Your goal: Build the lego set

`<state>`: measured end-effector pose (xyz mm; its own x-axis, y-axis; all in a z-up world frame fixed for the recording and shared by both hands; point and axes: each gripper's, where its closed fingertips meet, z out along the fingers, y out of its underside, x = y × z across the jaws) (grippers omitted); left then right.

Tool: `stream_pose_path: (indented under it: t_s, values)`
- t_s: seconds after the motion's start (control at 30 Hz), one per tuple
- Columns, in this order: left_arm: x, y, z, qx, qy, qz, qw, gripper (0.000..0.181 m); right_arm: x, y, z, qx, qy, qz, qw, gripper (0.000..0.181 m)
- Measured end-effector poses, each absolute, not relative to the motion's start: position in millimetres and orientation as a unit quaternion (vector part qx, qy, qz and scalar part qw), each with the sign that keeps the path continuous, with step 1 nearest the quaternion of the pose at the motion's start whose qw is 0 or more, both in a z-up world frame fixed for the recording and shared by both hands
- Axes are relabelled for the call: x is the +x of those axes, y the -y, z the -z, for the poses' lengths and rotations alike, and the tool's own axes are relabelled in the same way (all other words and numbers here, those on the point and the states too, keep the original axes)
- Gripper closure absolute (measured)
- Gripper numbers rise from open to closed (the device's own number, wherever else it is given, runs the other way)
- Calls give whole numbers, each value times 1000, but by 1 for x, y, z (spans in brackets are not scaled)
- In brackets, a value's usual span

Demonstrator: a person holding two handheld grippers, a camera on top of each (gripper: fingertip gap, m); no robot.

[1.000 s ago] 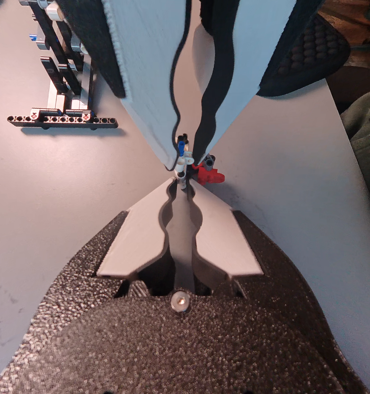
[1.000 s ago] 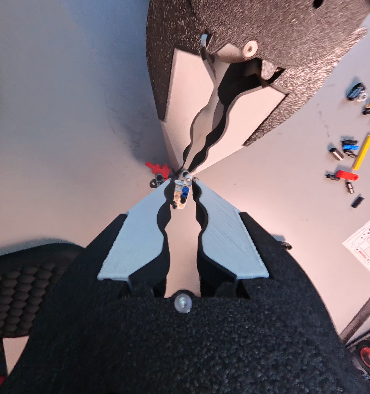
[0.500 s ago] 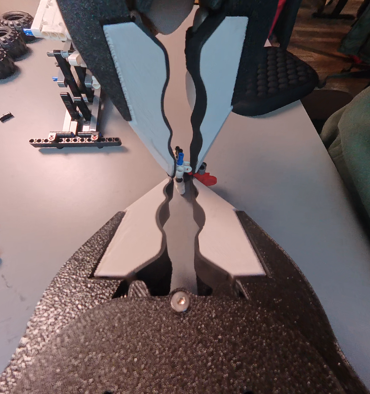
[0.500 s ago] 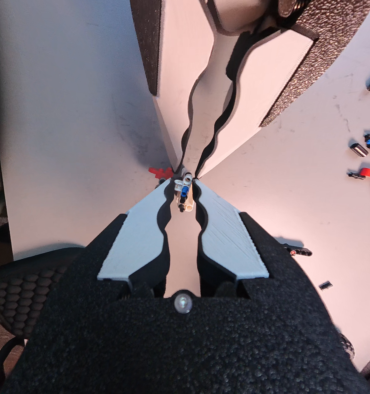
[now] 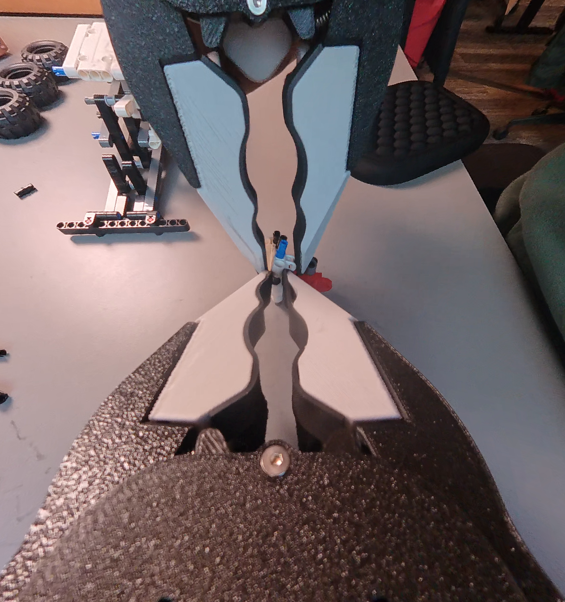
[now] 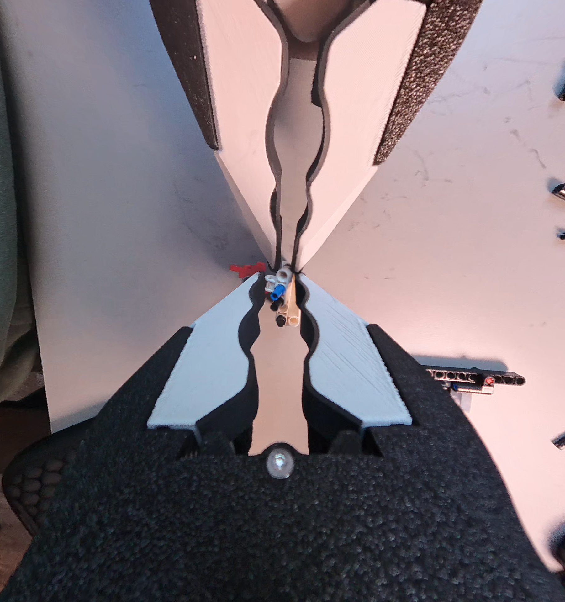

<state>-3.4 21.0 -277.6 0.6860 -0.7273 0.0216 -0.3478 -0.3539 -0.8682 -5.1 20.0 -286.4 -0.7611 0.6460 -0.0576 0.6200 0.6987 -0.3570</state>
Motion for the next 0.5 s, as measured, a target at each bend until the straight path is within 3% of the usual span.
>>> stream_pose_path:
  t_s: [0.5]
  values:
    - [-4, -23, 277, -808, -306, 224, 451, 178, -9, -25, 284, -358, 907, -199, 91, 152]
